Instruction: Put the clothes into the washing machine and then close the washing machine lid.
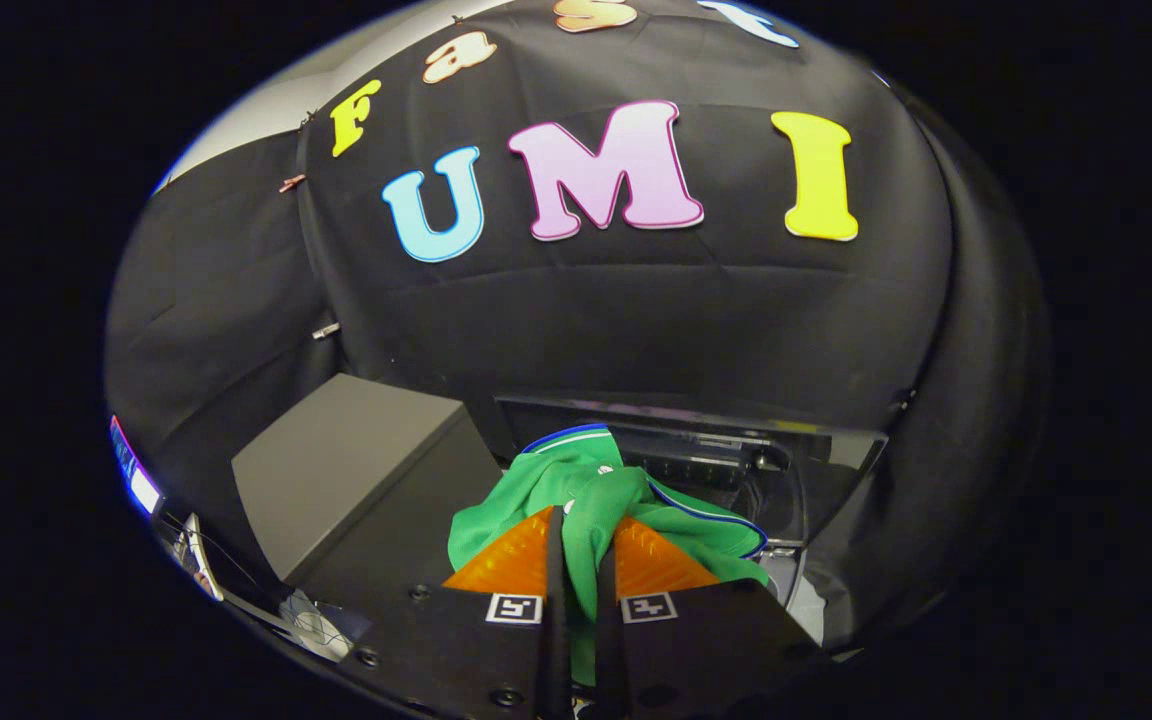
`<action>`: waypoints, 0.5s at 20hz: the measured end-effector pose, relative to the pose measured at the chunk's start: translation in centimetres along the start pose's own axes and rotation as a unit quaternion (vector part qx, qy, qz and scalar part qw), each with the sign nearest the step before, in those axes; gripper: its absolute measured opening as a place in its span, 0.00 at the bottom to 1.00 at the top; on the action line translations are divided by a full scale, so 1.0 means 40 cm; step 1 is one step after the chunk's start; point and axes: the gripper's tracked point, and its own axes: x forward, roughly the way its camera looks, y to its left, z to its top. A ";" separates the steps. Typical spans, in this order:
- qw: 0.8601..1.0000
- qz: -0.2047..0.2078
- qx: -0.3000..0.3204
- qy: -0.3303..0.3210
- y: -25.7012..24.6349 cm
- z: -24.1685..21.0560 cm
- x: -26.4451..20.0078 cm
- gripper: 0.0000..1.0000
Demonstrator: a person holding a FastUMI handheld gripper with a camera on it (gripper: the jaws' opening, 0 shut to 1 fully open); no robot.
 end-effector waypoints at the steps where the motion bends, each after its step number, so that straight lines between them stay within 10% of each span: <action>1: 1.000 -0.005 0.004 0.013 -0.012 -0.032 0.026 0.14; 10: 0.988 -0.093 0.059 0.112 -0.158 -0.335 0.224 0.14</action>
